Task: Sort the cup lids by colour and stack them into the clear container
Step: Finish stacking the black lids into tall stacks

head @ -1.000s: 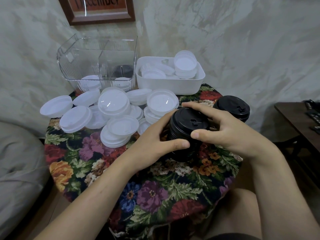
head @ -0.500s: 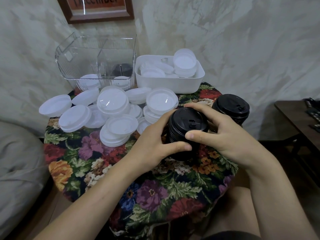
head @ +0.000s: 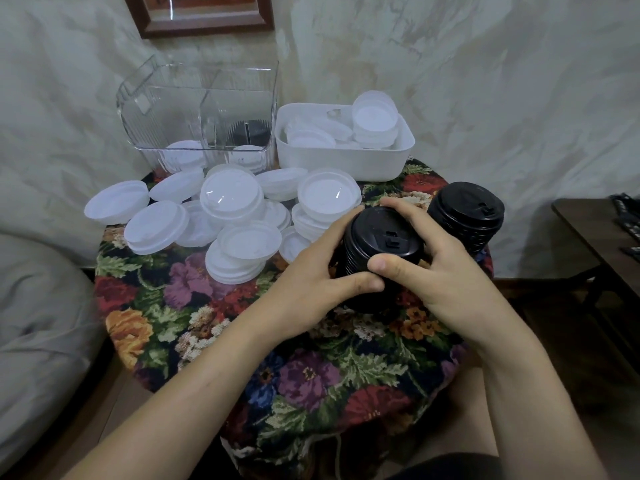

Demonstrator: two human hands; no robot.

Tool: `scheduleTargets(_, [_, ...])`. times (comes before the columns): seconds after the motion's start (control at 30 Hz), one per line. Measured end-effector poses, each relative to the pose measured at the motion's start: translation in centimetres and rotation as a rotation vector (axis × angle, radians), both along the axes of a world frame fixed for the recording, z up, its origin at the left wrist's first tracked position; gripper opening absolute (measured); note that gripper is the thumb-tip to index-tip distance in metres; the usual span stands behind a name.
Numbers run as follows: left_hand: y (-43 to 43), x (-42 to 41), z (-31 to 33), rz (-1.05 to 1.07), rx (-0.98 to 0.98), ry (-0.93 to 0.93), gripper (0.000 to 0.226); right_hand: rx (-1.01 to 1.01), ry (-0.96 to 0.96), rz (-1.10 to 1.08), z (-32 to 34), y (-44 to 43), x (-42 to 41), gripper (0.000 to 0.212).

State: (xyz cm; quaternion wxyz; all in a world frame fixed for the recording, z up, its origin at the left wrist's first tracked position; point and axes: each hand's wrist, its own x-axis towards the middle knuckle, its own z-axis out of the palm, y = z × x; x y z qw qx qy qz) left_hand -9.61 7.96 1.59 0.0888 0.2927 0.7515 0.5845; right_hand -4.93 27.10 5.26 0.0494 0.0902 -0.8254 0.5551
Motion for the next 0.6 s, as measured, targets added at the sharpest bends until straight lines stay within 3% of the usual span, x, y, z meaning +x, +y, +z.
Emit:
scheduleTargets(0.07, [-0.4, 0.1, 0.2, -0.041, 0.051, -0.051, 0.082, -0.015, 0.006, -0.004, 0.0, -0.1, 0.0, 0.075])
scheduleTargets(0.27, [0.1, 0.4, 1.1, 0.011, 0.123, -0.062, 0.053, -0.032, 0.011, 0.022, -0.5, 0.4, -0.2, 0.084])
scheduleTargets(0.6, [-0.1, 0.5, 0.8, 0.028, 0.066, -0.041, 0.057, -0.141, 0.025, 0.057, -1.9, 0.9, 0.0, 0.066])
